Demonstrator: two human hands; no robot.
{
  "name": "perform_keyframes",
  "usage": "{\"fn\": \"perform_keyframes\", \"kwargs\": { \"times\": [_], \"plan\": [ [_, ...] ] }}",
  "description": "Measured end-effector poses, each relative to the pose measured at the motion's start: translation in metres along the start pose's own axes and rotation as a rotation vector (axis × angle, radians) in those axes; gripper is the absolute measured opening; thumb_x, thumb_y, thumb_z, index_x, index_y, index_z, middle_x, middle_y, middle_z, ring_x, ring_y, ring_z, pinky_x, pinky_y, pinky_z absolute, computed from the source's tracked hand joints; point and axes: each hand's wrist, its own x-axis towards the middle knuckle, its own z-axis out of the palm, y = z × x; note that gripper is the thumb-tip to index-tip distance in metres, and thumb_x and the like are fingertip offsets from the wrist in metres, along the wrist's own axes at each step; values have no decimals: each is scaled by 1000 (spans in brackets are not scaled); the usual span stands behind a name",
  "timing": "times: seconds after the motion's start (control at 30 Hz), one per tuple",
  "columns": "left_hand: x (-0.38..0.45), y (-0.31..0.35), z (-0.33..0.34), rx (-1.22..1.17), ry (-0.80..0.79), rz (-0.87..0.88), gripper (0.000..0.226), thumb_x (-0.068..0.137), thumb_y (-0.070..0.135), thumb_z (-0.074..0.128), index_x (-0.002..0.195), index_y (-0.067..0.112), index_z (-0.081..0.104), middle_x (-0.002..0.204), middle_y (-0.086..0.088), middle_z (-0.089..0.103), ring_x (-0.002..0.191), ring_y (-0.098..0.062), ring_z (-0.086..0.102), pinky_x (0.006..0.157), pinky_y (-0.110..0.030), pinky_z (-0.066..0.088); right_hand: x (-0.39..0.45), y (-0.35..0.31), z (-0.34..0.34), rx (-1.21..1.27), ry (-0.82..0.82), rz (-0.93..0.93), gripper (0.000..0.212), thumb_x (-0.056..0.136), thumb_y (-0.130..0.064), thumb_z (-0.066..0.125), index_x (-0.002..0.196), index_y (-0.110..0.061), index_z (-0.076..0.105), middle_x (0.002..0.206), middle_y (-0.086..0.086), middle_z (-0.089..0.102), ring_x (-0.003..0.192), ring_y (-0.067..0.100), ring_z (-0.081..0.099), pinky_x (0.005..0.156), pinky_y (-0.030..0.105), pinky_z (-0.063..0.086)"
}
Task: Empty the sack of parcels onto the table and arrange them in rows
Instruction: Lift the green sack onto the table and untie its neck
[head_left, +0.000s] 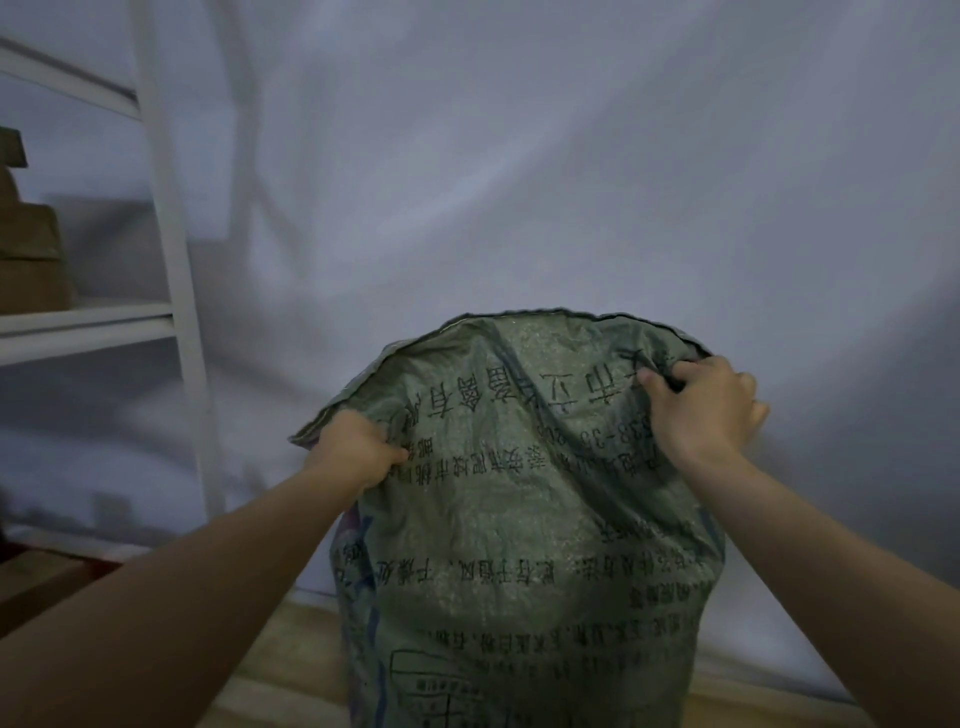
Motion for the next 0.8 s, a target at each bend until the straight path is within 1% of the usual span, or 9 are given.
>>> {"fn": "perform_keyframes", "kwargs": {
  "times": [0.1, 0.13, 0.2, 0.4, 0.5, 0.57, 0.63, 0.7, 0.8],
  "plan": [
    [-9, 14, 1, -1, 186, 130, 17, 85, 28, 76, 71, 19, 72, 85, -2, 70, 84, -26, 67, 82, -43, 57, 7, 4, -7, 79, 42, 13, 35, 95, -38, 64, 69, -14, 61, 92, 10, 56, 89, 33, 52, 76, 38, 40],
    [-13, 23, 2, 15, 228, 178, 15, 87, 30, 73, 76, 20, 75, 85, 0, 70, 84, -25, 66, 80, -41, 57, 10, 4, -11, 134, 50, 42, 43, 95, -34, 64, 62, -11, 52, 77, 10, 51, 70, 31, 49, 60, 34, 37],
    [-21, 47, 1, 20, 269, 246, 15, 90, 33, 70, 79, 24, 75, 83, 2, 67, 81, -22, 62, 76, -36, 55, 18, 1, -21, 227, 75, 99, 43, 96, -28, 63, 64, -5, 48, 59, 8, 43, 51, 24, 38, 48, 31, 26],
    [-20, 97, -5, 36, 342, 316, 13, 90, 37, 68, 83, 30, 76, 90, 4, 72, 86, -24, 66, 66, -29, 46, 40, -12, -41, 375, 175, 131, 34, 94, -23, 64, 75, 6, 61, 66, 10, 55, 64, 26, 53, 62, 31, 43],
    [-18, 116, -8, 8, 328, 361, 14, 91, 33, 67, 89, 26, 78, 93, 2, 74, 84, -24, 65, 67, -29, 48, 51, -16, -43, 461, 226, 163, 31, 90, -21, 66, 79, 8, 63, 71, 10, 62, 69, 31, 67, 69, 50, 60],
    [-19, 131, -5, -6, 295, 408, 19, 93, 31, 64, 84, 22, 78, 84, 0, 72, 73, -20, 62, 63, -28, 47, 56, -21, -47, 476, 252, 148, 32, 91, -18, 64, 71, 7, 58, 65, 5, 53, 65, 23, 56, 70, 41, 59],
    [-20, 147, -2, -38, 274, 442, 26, 95, 28, 61, 74, 21, 75, 71, 2, 66, 63, -16, 55, 56, -26, 40, 60, -28, -54, 466, 274, 129, 29, 95, -16, 60, 69, -3, 54, 64, 1, 47, 67, 18, 46, 64, 27, 42],
    [-22, 163, -2, -97, 278, 456, 35, 96, 26, 59, 62, 21, 66, 63, 3, 58, 59, -14, 51, 52, -26, 33, 65, -36, -61, 470, 308, 120, 29, 97, -16, 57, 70, -7, 52, 65, -1, 46, 70, 17, 45, 63, 26, 35],
    [-19, 178, -2, -205, 303, 497, 31, 98, 26, 57, 72, 17, 73, 71, 0, 65, 68, -18, 58, 64, -25, 41, 74, -40, -65, 456, 340, 47, 39, 99, -15, 52, 62, -9, 43, 67, 0, 45, 76, 17, 44, 66, 26, 33]
  ]
}}
